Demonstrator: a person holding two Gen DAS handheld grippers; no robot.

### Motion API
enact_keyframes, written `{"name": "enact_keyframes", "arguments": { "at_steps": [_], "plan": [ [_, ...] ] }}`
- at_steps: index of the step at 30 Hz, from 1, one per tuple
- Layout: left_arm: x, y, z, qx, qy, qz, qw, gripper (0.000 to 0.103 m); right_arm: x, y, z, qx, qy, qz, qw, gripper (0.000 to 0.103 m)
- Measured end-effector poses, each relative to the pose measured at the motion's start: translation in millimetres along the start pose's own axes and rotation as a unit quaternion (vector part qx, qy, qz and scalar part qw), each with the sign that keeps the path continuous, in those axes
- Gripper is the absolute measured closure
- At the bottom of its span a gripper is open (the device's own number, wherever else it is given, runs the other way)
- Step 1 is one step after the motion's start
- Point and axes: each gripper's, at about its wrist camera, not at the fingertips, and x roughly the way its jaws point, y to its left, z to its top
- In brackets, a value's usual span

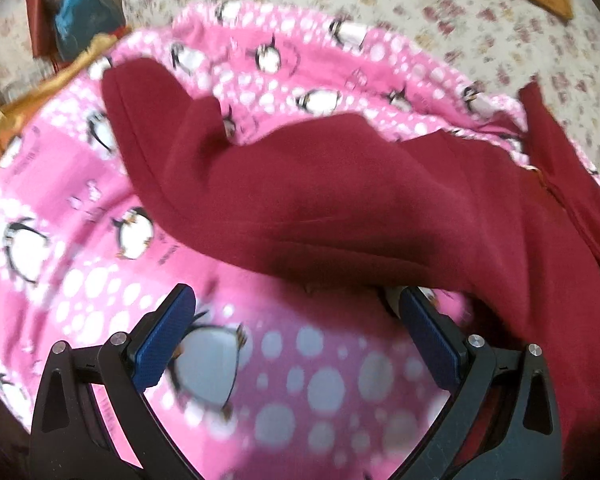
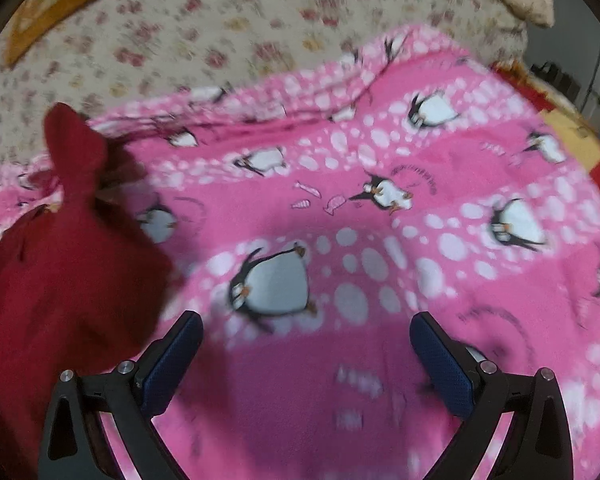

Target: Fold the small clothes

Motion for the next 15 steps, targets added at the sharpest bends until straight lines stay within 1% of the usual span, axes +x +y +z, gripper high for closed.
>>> {"name": "enact_keyframes", "arguments": {
  "at_steps": [6,9,11,13,15],
  "plan": [
    [-57,-9,-15,0.013,-0.043,-0.02,0.9988,0.001,-78,34,-19,-0.059,-0.015,0.063,0.996,0.0],
    [-79,-19,-26,0.024,-0.055,-0.022,0.9979,0.001,-106,56,-31,-0.076,-0.022,0.102,0.992,0.0],
    [-90,-26,-34,0.03,-0.056,-0.038,0.9973,0.001,-117,71,-42,-0.084,-0.011,0.127,0.988,0.0],
    [-94,-31,-37,0.033,-0.05,-0.054,0.9968,0.001,-121,87,-50,-0.096,-0.004,0.139,0.986,0.0],
    [-99,-36,-42,0.039,-0.048,-0.06,0.9963,0.001,-125,104,-58,-0.113,0.001,0.151,0.982,0.0]
  ]
}}
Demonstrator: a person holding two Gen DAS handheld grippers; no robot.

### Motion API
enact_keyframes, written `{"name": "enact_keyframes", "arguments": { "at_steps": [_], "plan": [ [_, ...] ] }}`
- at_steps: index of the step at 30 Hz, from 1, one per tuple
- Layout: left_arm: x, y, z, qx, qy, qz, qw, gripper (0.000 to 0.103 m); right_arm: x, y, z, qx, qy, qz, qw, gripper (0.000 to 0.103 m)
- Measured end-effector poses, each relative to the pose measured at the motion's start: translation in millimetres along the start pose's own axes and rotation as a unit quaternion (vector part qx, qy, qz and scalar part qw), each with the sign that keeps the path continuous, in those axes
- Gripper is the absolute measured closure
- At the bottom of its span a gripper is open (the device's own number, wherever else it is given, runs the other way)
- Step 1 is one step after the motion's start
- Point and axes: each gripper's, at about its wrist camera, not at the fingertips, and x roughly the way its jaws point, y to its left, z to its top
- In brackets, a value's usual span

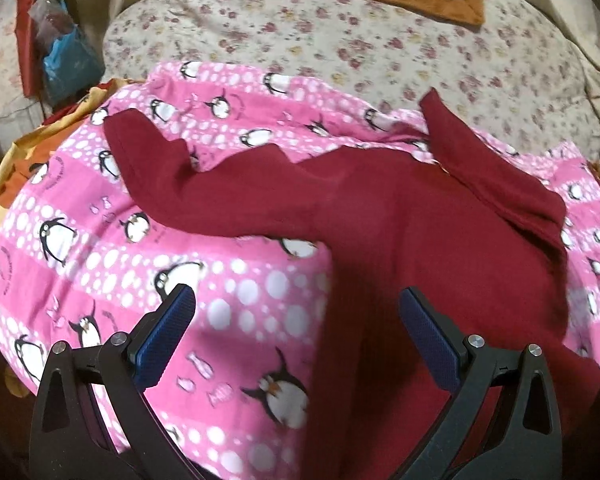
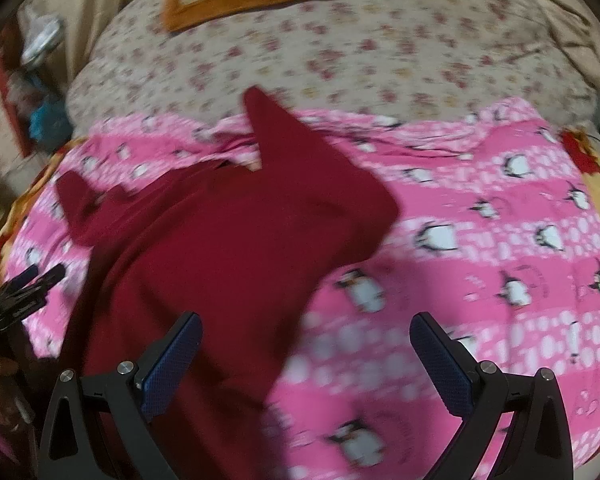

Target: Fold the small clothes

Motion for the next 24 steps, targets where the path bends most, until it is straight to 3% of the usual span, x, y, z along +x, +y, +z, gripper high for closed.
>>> {"name": "enact_keyframes", "arguments": {
  "at_steps": [10,24],
  "plan": [
    [-9,0,-5,-0.003,-0.006,0.002,1.0,0.001,12,57,-8,-0.039,0.014,0.028,0.999,0.0],
    [-7,2,-6,-0.005,-0.004,0.011,0.9999,0.001,26,83,-9,-0.058,0.018,0.03,0.998,0.0]
  ]
}}
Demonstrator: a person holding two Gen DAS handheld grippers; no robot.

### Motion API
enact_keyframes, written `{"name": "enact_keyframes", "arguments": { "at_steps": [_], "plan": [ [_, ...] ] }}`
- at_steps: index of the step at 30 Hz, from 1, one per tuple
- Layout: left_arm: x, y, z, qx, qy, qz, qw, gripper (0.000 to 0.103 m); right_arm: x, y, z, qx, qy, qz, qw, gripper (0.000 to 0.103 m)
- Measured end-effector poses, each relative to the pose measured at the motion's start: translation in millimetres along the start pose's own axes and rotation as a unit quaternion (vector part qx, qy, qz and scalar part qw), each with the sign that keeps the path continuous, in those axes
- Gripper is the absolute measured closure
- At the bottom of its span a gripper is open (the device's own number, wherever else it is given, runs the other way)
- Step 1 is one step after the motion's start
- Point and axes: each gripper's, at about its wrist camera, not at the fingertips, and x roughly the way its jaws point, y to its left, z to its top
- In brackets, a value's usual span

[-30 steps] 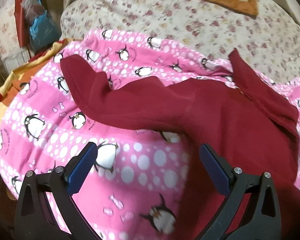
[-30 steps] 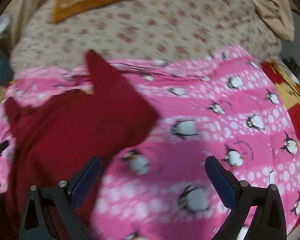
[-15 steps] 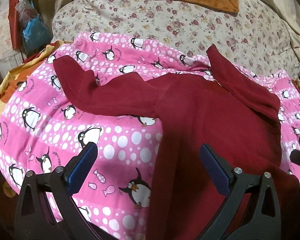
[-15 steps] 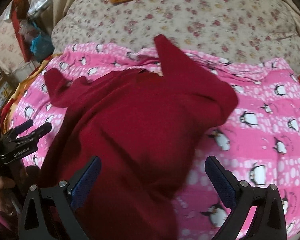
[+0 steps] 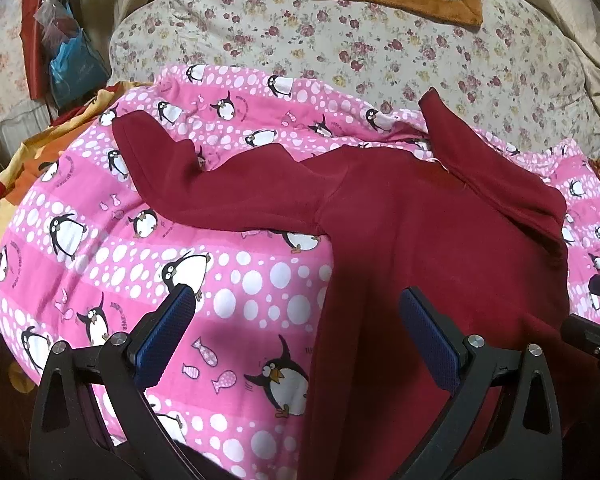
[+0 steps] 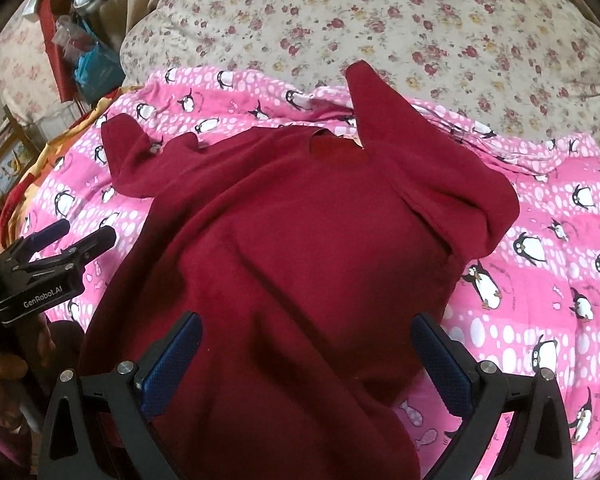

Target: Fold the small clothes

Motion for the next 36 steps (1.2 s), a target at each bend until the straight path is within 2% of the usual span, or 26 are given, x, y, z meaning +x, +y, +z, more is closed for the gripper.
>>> {"name": "enact_keyframes", "arguments": {
  "at_steps": [10,16,27,36],
  "plan": [
    [5,0,0,0.0,0.004,0.005,1.0,0.001,8,-4,7,0.012,-0.007,-0.007,1.0,0.0],
    [12,-4,0,0.007,0.009,0.016,0.9998,0.001,17,-5,15,0.034,-0.015,0.003,0.999,0.0],
    [26,-7,-1,0.014,0.025,0.027,0.9992,0.001,39,4,20,0.021,0.001,0.006,1.0,0.0],
    [35,1,10,0.007,0.03,0.011,0.9995,0.001,49,3,26,0.021,0.002,0.004,1.0,0.0]
  ]
}}
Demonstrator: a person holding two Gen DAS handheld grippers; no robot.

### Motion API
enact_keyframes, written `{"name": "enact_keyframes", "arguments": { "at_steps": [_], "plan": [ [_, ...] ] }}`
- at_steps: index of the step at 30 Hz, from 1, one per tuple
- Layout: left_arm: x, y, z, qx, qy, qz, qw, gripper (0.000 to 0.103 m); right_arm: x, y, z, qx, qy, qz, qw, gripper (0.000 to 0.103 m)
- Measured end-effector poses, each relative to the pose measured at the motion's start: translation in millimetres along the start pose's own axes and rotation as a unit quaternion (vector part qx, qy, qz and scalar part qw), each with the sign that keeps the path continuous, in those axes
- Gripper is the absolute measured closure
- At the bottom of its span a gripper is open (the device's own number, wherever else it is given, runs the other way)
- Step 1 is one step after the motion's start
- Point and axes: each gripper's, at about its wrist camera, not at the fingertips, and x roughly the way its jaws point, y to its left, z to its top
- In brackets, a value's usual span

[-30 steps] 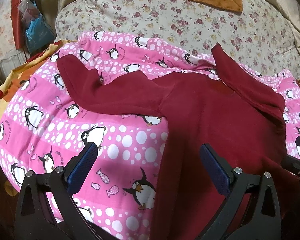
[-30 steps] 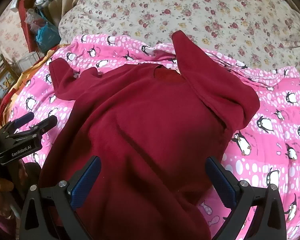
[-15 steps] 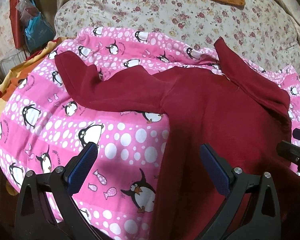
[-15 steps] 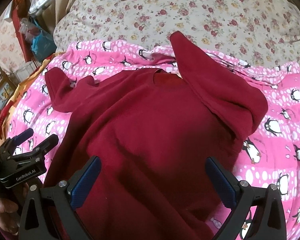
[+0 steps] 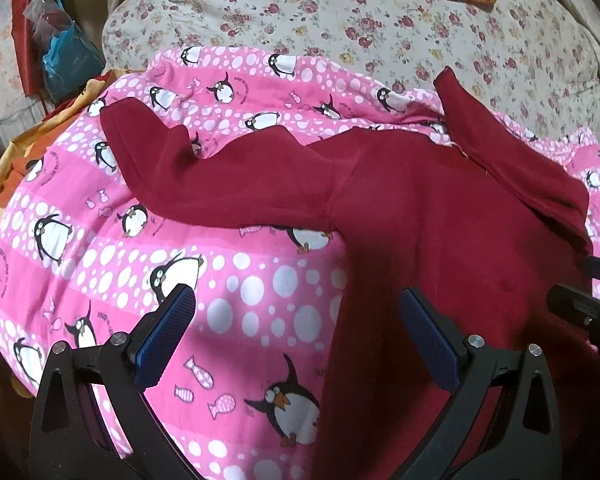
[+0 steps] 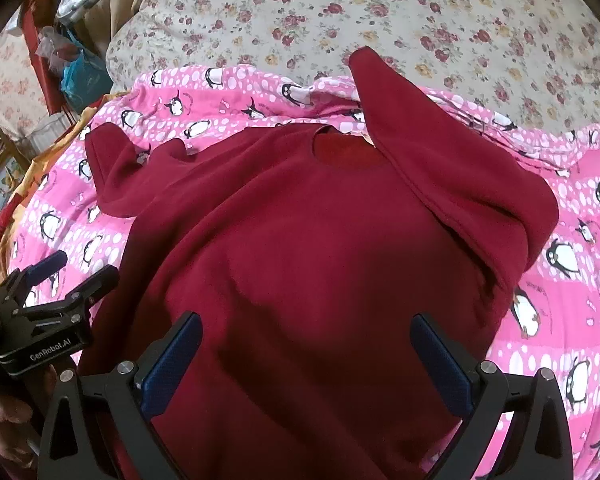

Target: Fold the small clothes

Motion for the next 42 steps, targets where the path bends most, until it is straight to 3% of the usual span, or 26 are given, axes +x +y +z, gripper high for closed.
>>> {"name": "enact_keyframes", "arguments": {
  "at_steps": [8,18,34,42],
  "plan": [
    [10,26,21,-0.019,0.0,0.004,0.9998,0.001,9,-1,12,-0.003,-0.007,-0.009,1.0,0.0],
    [27,82,52,-0.065,-0.009,0.059,0.9961,0.001,19,4,16,-0.012,-0.002,0.001,1.0,0.0],
    [49,107,65,-0.072,0.001,0.092,0.9932,0.001,33,4,23,-0.017,0.008,0.005,1.0,0.0],
    [89,144,97,-0.086,0.008,0.168,0.9819,0.001,42,4,20,-0.012,0.023,0.021,0.999,0.0]
  ]
}}
